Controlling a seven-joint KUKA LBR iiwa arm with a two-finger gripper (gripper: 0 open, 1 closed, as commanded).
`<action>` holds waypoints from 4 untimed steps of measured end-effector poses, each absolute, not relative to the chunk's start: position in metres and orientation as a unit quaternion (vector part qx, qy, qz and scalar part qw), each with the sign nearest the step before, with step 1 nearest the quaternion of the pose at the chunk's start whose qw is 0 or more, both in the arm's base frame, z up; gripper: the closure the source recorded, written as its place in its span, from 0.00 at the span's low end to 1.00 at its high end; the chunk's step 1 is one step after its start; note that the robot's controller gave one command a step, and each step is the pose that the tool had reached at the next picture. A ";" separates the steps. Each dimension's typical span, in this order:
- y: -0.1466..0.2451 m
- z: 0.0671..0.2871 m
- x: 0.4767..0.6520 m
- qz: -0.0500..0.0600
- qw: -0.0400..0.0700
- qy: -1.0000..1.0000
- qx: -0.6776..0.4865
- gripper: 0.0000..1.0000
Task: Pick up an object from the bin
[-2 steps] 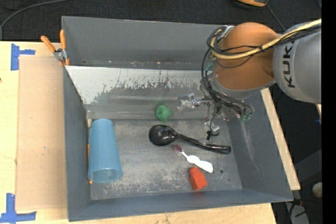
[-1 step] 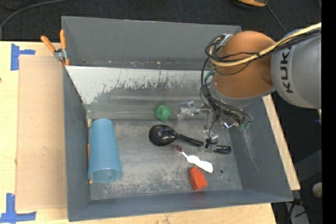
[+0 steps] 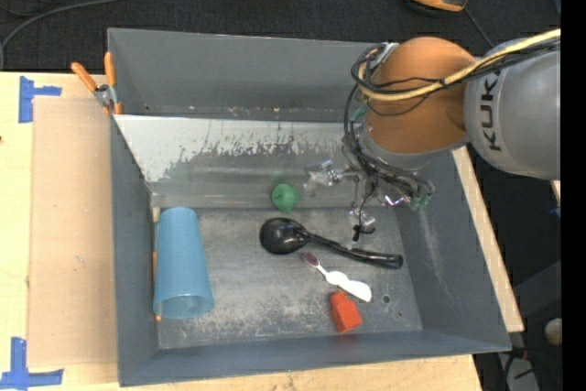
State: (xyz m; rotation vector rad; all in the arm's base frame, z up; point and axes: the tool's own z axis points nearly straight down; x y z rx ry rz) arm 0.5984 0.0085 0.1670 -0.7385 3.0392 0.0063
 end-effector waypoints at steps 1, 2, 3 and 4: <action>0.009 0.176 0.612 0.004 0.002 0.975 -0.223 0.00; 0.017 0.149 0.596 0.004 0.004 0.944 -0.331 0.00; 0.017 0.136 0.605 0.004 0.004 0.939 -0.343 0.00; 0.016 0.136 0.605 0.004 0.004 0.939 -0.343 0.00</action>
Offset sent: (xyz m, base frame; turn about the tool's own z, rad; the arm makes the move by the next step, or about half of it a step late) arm -0.0013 0.0075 -0.0157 -0.1959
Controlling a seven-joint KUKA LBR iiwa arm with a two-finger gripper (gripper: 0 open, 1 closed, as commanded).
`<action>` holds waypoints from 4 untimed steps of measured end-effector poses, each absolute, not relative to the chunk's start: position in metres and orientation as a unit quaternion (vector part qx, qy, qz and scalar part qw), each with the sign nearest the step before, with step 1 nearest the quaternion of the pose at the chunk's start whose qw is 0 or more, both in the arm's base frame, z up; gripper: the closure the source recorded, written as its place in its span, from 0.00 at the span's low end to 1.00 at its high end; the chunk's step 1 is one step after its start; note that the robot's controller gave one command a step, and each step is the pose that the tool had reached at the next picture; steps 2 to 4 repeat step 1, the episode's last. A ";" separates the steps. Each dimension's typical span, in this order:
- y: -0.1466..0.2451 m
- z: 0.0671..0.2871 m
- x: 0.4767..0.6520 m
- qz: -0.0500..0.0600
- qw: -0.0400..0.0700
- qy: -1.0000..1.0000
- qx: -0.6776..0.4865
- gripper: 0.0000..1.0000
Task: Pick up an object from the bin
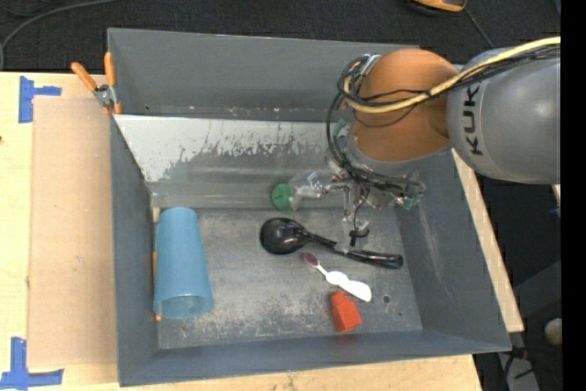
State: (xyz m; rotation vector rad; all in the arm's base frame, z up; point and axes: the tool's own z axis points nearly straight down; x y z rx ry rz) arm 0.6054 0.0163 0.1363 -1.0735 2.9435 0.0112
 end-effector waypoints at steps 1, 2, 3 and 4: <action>0.050 0.080 0.606 0.006 0.002 0.940 -0.341 0.00; 0.050 0.080 0.606 0.006 0.002 0.940 -0.341 0.00; 0.050 0.080 0.606 0.006 0.002 0.940 -0.341 0.00; 0.050 0.080 0.606 0.006 0.002 0.940 -0.341 0.00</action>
Offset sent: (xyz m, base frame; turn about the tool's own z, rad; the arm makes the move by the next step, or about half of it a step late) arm -0.0109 0.0030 -0.0535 -0.0192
